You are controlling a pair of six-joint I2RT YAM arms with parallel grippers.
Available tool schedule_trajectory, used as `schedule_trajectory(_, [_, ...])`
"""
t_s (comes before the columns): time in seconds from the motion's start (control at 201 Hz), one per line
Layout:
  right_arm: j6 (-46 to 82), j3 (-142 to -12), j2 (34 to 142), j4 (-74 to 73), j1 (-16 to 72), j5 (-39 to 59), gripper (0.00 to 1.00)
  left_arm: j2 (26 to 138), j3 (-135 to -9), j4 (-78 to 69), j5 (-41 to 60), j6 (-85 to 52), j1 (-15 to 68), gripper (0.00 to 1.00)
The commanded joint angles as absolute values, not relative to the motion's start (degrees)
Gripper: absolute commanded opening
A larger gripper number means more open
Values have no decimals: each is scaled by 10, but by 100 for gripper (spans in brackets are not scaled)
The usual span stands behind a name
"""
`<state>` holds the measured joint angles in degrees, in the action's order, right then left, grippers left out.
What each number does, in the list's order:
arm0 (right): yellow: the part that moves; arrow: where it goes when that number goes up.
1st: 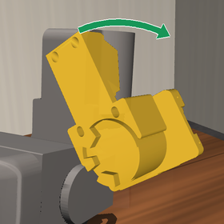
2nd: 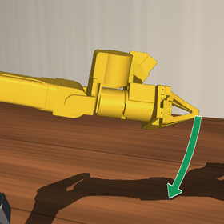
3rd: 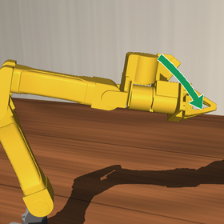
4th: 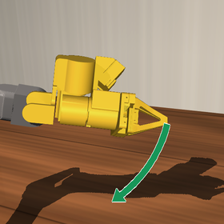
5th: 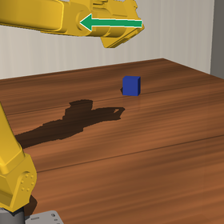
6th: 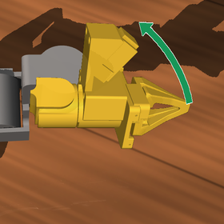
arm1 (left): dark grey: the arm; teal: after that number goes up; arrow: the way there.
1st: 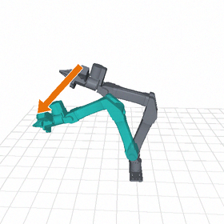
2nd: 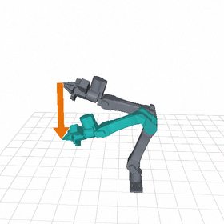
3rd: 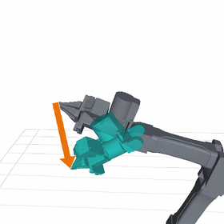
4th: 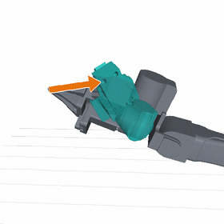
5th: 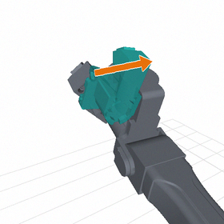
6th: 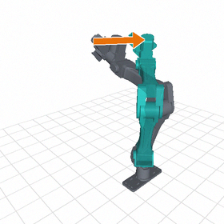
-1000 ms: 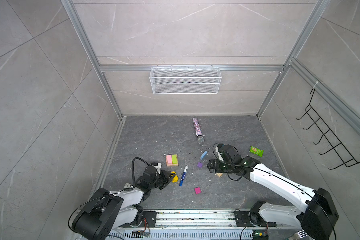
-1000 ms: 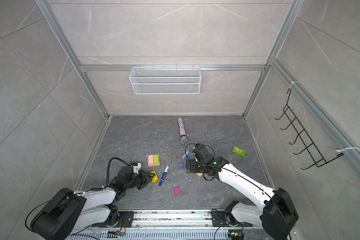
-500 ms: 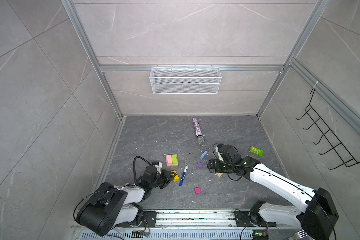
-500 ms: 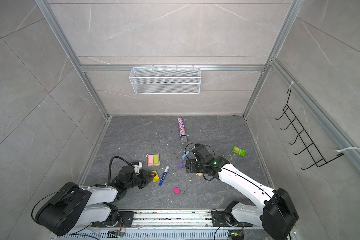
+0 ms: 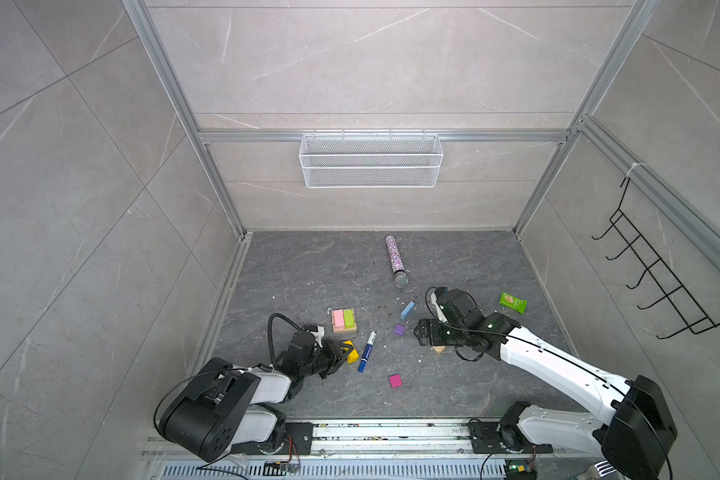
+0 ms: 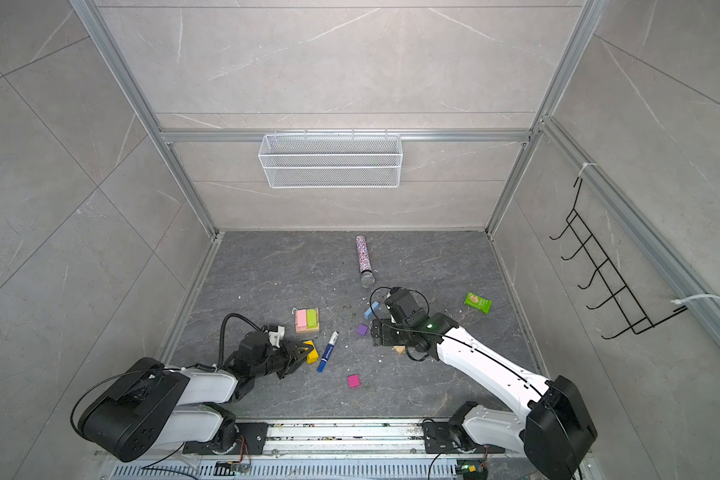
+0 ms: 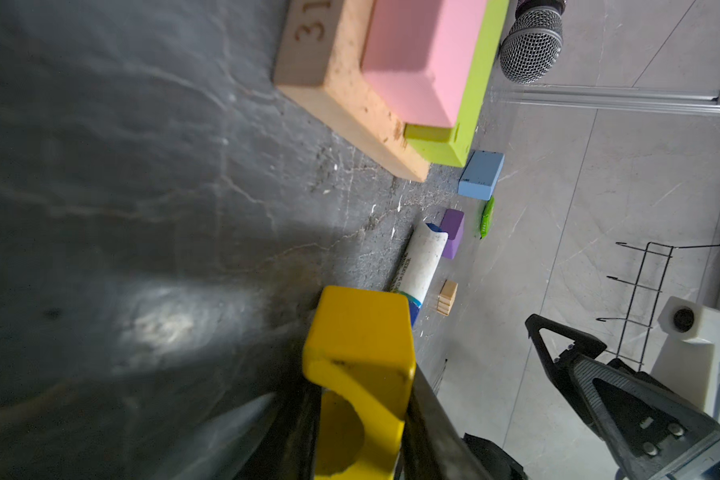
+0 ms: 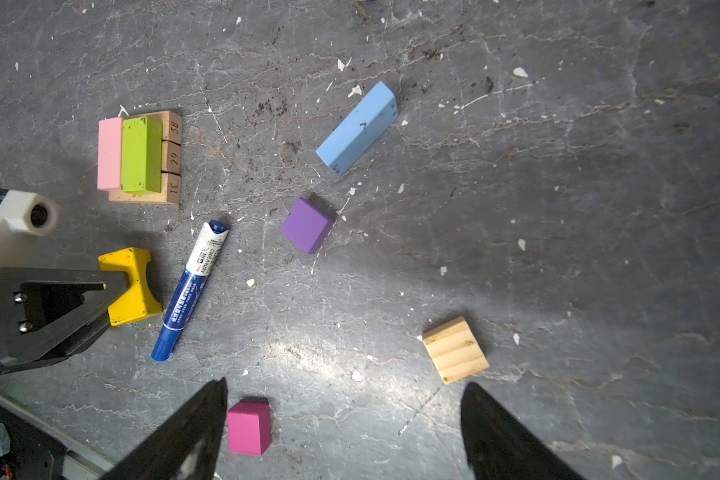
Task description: Build the wood block tower
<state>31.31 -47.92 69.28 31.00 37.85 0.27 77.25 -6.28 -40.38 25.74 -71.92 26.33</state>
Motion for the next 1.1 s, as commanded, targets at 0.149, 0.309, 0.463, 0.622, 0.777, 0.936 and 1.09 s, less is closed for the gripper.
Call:
schedule_trajectory(0.149, [312,-488,694,309,377,1,85,755,-50,-237,210,-722,259,42])
schedule_trajectory(0.309, [311,-489,695,309,377,2,85,711,-54,-175,195,-713,258,39])
schedule_trajectory(0.463, [312,-488,695,309,377,4,85,688,-64,-119,190,-702,255,44])
schedule_trajectory(0.622, [310,-488,693,309,376,7,85,700,-78,-93,200,-688,253,56])
schedule_trajectory(0.777, [309,-488,690,313,376,7,85,707,-111,-38,214,-650,253,68])
schedule_trajectory(0.936, [303,-493,688,321,377,9,85,706,-159,74,216,-582,251,73])
schedule_trajectory(1.09, [307,-489,682,320,376,12,85,692,-177,134,199,-557,249,74])
